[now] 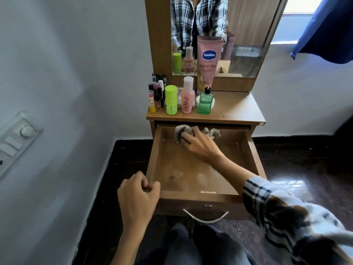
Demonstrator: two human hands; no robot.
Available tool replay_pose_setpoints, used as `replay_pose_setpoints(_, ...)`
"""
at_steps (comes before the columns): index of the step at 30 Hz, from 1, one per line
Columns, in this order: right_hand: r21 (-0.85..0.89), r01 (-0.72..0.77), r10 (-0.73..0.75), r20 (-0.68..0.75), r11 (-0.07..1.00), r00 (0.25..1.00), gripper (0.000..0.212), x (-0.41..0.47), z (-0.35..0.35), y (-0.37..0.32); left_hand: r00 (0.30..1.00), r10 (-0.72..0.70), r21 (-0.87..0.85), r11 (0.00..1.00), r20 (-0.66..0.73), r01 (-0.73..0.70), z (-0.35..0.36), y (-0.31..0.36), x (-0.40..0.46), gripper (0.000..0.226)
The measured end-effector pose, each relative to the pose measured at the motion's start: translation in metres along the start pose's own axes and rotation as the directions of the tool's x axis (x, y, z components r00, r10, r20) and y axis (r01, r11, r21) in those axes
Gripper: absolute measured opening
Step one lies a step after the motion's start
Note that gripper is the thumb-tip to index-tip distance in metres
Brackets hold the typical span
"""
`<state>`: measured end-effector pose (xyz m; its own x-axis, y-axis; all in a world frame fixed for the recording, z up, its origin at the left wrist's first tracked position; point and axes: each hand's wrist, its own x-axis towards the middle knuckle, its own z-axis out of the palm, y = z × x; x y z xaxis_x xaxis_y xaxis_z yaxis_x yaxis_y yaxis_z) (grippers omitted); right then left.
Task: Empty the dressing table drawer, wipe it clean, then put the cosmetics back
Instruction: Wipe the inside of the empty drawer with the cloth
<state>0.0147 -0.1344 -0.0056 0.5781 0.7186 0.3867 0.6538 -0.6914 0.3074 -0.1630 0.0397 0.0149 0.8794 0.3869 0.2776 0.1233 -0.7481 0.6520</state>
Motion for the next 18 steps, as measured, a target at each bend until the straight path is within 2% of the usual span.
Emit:
replay_pose_setpoints(2, -0.101, 0.113, -0.118, -0.047, 0.988, 0.992, 0.028, 0.011, 0.018, -0.005, 1.000, -0.003, 0.009, 1.000, -0.001, 0.003, 0.001, -0.001, 0.000, 0.046)
replay_pose_setpoints(5, -0.090, 0.107, -0.119, -0.134, 0.990, 0.984, 0.026, 0.035, 0.037, -0.012, 1.000, -0.005, 0.016, 1.000, -0.001, 0.005, 0.004, -0.003, 0.001, 0.046)
replay_pose_setpoints(9, -0.145, 0.199, -0.220, -0.144, 0.969, 0.965, 0.030, 0.050, 0.057, -0.014, 1.000, 0.011, 0.024, 1.000, -0.002, -0.011, 0.007, -0.008, 0.004, 0.047)
replay_pose_setpoints(10, -0.163, 0.252, -0.272, -0.115, 0.954, 0.955, 0.031, 0.049, 0.059, -0.010, 1.000, 0.021, 0.023, 1.000, -0.002, -0.021, 0.007, -0.009, 0.004, 0.046)
replay_pose_setpoints(12, -0.163, 0.368, -0.367, 0.036, 0.916, 0.929, 0.034, 0.040, 0.060, 0.002, 1.000, 0.020, 0.027, 0.999, 0.009, -0.020, 0.007, -0.010, 0.004, 0.045)
replay_pose_setpoints(14, -0.136, 0.414, -0.389, 0.182, 0.900, 0.903, 0.038, 0.029, 0.056, 0.017, 1.000, 0.012, 0.028, 1.000, 0.019, -0.012, 0.007, -0.009, 0.004, 0.043)
replay_pose_setpoints(15, -0.115, 0.411, -0.379, 0.226, 0.904, 0.897, 0.033, 0.022, 0.052, 0.024, 1.000, 0.007, 0.026, 1.000, 0.020, -0.008, 0.007, -0.008, 0.003, 0.043)
replay_pose_setpoints(18, -0.183, 0.361, -0.323, 0.209, 0.914, 0.923, 0.018, -0.007, 0.041, 0.046, 1.000, 0.017, 0.026, 1.000, 0.009, -0.017, 0.006, -0.007, 0.002, 0.047)
